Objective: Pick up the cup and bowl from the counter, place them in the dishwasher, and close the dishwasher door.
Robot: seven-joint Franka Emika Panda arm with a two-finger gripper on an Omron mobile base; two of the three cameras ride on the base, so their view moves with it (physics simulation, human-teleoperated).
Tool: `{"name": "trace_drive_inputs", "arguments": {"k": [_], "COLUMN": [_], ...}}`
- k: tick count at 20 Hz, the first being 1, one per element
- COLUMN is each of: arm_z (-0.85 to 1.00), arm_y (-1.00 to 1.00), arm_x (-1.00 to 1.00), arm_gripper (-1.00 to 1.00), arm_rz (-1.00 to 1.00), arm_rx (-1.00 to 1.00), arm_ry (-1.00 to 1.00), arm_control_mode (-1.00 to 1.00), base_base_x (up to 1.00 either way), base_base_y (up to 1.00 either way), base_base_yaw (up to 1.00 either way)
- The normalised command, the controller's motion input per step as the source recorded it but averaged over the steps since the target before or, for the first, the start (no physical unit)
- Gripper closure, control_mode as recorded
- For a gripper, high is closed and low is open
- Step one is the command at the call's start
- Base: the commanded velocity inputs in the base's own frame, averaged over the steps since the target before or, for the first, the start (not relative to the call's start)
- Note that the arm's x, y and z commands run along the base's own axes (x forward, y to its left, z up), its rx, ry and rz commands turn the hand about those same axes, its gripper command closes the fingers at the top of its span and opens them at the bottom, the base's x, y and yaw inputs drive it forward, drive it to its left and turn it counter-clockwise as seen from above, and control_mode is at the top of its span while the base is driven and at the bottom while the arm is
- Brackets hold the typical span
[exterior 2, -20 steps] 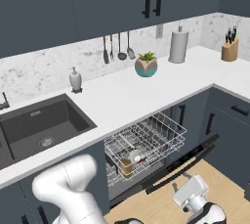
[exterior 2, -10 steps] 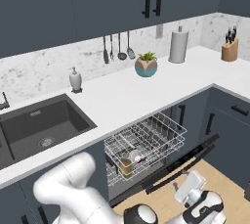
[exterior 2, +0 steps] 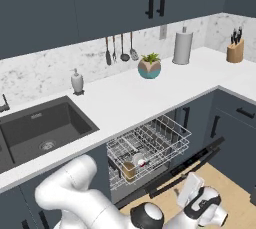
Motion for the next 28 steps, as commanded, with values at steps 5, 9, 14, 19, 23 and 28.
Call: {"name": "trace_drive_inputs", "arguments": {"k": [5, 9, 14, 19, 23, 28], "arm_z": [-0.89, -0.09, 0.25, 0.51, 0.16, 0.0], "arm_y": [0.66, 0.94, 1.0, 1.0, 1.0, 1.0], "arm_x": [0.1, 0.15, 0.25, 0.28, 0.46, 0.52], "arm_gripper": [-1.0, -1.0, -1.0, -1.0, -1.0, -1.0], "arm_rz": [0.13, 0.11, 0.1, 0.0, 0.0, 0.08], "arm_rx": [0.15, 0.18, 0.12, -0.04, -0.07, 0.0], "arm_ry": [-0.17, -0.24, -0.23, -0.14, -0.07, -0.04], "arm_control_mode": [-1.0, -1.0, -1.0, -1.0, -1.0, -1.0], "base_base_x": [0.0, 0.0, 0.0, 0.0, 0.0, 0.0], "base_base_y": [0.0, 0.0, 0.0, 0.0, 0.0, 0.0], "base_base_yaw": [0.0, 0.0, 0.0, 0.0, 0.0, 0.0]}}
